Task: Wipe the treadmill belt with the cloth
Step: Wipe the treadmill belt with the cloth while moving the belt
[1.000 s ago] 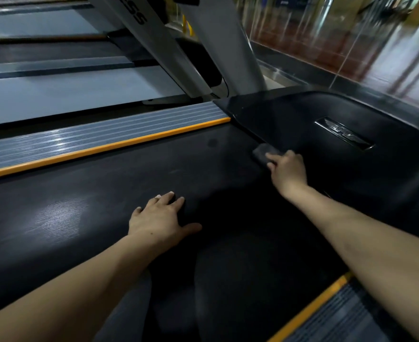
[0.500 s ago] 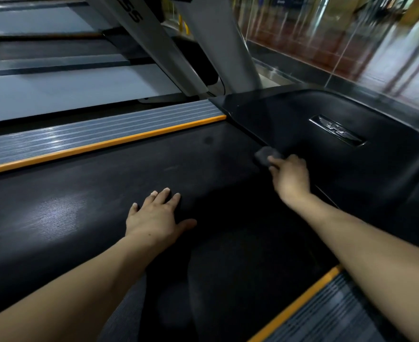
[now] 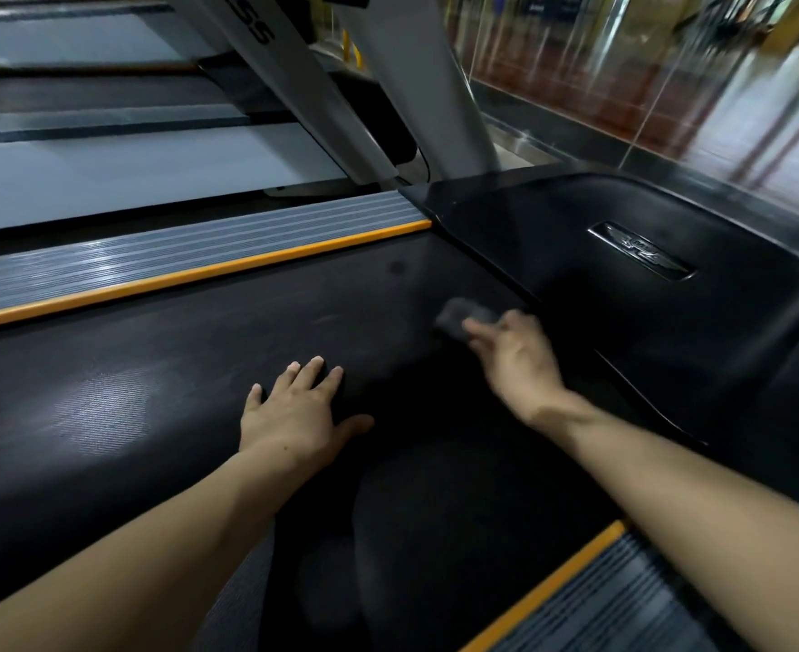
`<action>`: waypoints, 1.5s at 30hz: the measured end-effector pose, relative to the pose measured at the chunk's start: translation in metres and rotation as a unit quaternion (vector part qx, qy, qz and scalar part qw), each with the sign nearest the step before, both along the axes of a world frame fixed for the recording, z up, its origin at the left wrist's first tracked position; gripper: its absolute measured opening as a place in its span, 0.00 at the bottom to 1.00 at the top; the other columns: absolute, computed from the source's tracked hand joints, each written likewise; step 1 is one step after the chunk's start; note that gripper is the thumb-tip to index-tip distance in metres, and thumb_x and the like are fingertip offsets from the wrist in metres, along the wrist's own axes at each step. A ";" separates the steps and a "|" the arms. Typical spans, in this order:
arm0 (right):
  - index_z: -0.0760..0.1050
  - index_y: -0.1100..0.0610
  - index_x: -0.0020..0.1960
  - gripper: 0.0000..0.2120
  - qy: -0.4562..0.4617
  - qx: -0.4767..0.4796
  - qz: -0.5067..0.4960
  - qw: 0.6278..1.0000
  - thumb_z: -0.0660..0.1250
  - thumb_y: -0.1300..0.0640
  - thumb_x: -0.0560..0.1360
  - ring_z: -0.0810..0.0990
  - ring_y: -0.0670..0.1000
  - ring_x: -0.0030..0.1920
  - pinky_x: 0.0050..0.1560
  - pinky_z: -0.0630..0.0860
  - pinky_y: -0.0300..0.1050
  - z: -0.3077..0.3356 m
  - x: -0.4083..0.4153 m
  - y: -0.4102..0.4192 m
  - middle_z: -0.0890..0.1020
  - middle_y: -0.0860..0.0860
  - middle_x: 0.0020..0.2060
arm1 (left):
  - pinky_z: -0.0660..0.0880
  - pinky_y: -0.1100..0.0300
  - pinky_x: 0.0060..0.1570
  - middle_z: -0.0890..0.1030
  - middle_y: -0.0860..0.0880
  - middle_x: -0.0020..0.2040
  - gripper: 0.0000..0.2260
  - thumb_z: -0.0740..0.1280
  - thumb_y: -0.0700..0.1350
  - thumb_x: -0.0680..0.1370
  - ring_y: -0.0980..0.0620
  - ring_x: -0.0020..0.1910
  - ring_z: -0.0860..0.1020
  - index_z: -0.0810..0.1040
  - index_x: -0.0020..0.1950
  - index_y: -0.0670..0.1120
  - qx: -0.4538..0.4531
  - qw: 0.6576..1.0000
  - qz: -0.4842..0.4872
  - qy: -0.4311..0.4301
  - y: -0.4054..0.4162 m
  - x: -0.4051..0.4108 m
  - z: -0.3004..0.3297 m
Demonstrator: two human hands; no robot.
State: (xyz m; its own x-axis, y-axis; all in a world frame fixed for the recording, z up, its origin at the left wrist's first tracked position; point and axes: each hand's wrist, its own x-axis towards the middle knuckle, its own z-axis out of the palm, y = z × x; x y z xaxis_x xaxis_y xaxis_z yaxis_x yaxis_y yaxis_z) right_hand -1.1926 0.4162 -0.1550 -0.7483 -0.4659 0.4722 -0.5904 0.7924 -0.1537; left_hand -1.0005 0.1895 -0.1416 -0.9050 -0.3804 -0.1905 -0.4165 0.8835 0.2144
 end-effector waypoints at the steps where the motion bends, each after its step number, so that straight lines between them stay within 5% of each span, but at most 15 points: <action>1: 0.81 0.48 0.59 0.13 -0.006 0.003 -0.064 0.998 0.69 0.54 0.75 0.75 0.64 0.44 0.47 0.75 0.51 0.004 -0.021 0.015 0.77 0.58 0.44 | 0.49 0.42 0.78 0.48 0.57 0.83 0.39 0.56 0.74 0.75 0.52 0.81 0.46 0.51 0.81 0.60 -0.001 1.000 -0.001 0.002 0.001 0.000 0.000; 5: 0.81 0.50 0.61 0.14 -0.011 0.024 -0.142 0.990 0.67 0.53 0.76 0.74 0.62 0.47 0.50 0.72 0.52 0.000 -0.006 0.004 0.76 0.58 0.48 | 0.49 0.41 0.78 0.48 0.56 0.83 0.38 0.56 0.74 0.75 0.51 0.81 0.45 0.51 0.81 0.60 -0.006 1.000 -0.003 0.002 0.002 0.000 0.000; 10: 0.81 0.49 0.59 0.14 -0.058 -0.035 0.101 0.993 0.70 0.54 0.74 0.74 0.61 0.45 0.48 0.75 0.50 -0.004 0.103 -0.050 0.78 0.58 0.46 | 0.53 0.44 0.77 0.55 0.53 0.82 0.33 0.57 0.71 0.77 0.50 0.81 0.50 0.59 0.79 0.58 -0.026 0.998 0.003 0.064 0.006 0.011 -0.006; 13: 0.81 0.47 0.60 0.15 -0.035 -0.018 0.160 0.986 0.68 0.51 0.75 0.75 0.58 0.46 0.48 0.77 0.50 -0.002 0.085 -0.037 0.78 0.55 0.45 | 0.59 0.47 0.74 0.62 0.52 0.79 0.29 0.57 0.69 0.78 0.48 0.78 0.57 0.66 0.76 0.58 -0.042 0.994 -0.016 0.102 0.016 0.020 -0.002; 19: 0.76 0.51 0.65 0.20 -0.015 -0.008 -0.136 0.991 0.70 0.56 0.74 0.75 0.64 0.48 0.48 0.78 0.57 0.011 -0.020 0.038 0.77 0.60 0.47 | 0.61 0.47 0.72 0.60 0.54 0.79 0.35 0.55 0.74 0.75 0.49 0.78 0.57 0.63 0.78 0.57 -0.030 0.997 -0.030 0.071 0.025 0.024 0.004; 21: 0.71 0.54 0.69 0.24 -0.023 -0.013 -0.162 0.986 0.70 0.55 0.74 0.74 0.64 0.50 0.52 0.76 0.56 0.010 -0.006 0.028 0.78 0.61 0.50 | 0.60 0.47 0.74 0.58 0.53 0.81 0.36 0.56 0.74 0.75 0.48 0.79 0.55 0.62 0.78 0.57 -0.019 0.998 -0.035 0.056 0.025 0.026 0.006; 29: 0.75 0.52 0.68 0.24 -0.044 0.006 0.130 0.990 0.72 0.52 0.73 0.74 0.56 0.46 0.49 0.75 0.50 0.003 0.112 -0.019 0.76 0.53 0.44 | 0.55 0.47 0.77 0.53 0.53 0.82 0.42 0.56 0.78 0.71 0.48 0.81 0.50 0.58 0.80 0.58 -0.017 0.999 -0.036 0.024 0.026 0.043 0.004; 35: 0.76 0.53 0.65 0.19 -0.019 0.042 -0.127 0.991 0.69 0.54 0.74 0.76 0.63 0.51 0.49 0.77 0.55 0.020 -0.014 0.045 0.78 0.59 0.50 | 0.51 0.45 0.79 0.48 0.53 0.83 0.42 0.57 0.76 0.72 0.48 0.82 0.46 0.54 0.81 0.57 0.005 0.999 -0.040 0.000 0.029 0.035 0.007; 38: 0.77 0.56 0.65 0.19 -0.039 0.017 -0.167 0.985 0.69 0.54 0.75 0.75 0.63 0.53 0.53 0.74 0.55 0.016 0.001 0.036 0.78 0.60 0.50 | 0.50 0.44 0.79 0.48 0.53 0.83 0.42 0.57 0.76 0.73 0.48 0.82 0.45 0.54 0.81 0.57 0.006 0.999 -0.036 -0.002 0.030 0.034 0.003; 45: 0.78 0.54 0.62 0.19 -0.069 0.006 0.105 0.992 0.71 0.52 0.72 0.75 0.56 0.49 0.51 0.75 0.49 0.007 0.140 -0.015 0.78 0.53 0.47 | 0.50 0.44 0.79 0.48 0.51 0.83 0.40 0.56 0.74 0.74 0.47 0.82 0.45 0.54 0.81 0.56 -0.012 0.999 -0.038 0.008 0.030 0.041 0.000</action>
State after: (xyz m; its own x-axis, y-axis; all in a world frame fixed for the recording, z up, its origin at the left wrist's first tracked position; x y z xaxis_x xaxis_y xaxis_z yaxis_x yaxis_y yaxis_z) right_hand -1.0524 0.4016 -0.1483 -0.6912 -0.6230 0.3662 -0.7166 0.6563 -0.2360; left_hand -0.9594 0.2197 -0.1415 -0.9341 -0.3151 -0.1679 -0.3451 0.9173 0.1987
